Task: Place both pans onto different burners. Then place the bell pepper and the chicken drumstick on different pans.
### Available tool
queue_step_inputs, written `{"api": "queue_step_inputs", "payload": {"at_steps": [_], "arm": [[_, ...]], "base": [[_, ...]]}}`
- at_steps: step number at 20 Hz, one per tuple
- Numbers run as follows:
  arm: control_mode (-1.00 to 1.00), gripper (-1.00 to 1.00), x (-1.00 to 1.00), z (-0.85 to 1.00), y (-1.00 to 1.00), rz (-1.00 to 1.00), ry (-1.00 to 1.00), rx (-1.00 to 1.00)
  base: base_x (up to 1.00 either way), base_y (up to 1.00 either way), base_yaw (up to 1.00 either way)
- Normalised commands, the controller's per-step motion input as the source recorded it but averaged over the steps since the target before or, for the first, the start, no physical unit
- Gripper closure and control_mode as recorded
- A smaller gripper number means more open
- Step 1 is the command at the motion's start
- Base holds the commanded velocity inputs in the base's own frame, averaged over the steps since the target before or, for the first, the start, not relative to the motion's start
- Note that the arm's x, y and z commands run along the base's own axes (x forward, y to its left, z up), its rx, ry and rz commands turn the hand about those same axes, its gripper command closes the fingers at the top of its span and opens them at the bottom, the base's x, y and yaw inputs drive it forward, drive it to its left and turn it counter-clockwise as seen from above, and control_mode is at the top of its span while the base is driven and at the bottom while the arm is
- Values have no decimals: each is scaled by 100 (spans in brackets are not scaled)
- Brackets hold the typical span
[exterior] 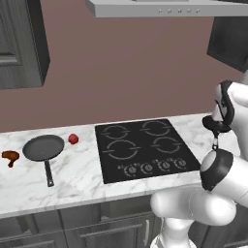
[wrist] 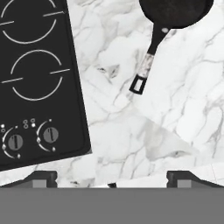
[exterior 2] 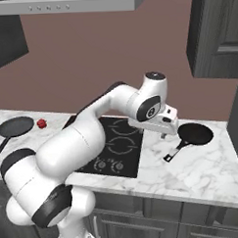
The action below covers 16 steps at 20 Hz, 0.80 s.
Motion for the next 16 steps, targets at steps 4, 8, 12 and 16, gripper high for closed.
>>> {"api": "queue_step_inputs", "payload": {"at_steps": [4, 8, 12, 16], "arm": [[-100, -100, 14, -41, -46, -2, 0, 0], [-100, -100, 22, -30, -39, -4, 0, 0], [-100, -100, 44, -25, -11, -4, 0, 0], [-100, -100, 52, -29, -1, -1, 0, 0]], "base": [[0, 0, 0], [0, 0, 0], [0, 0, 0], [0, 0, 0]]}}
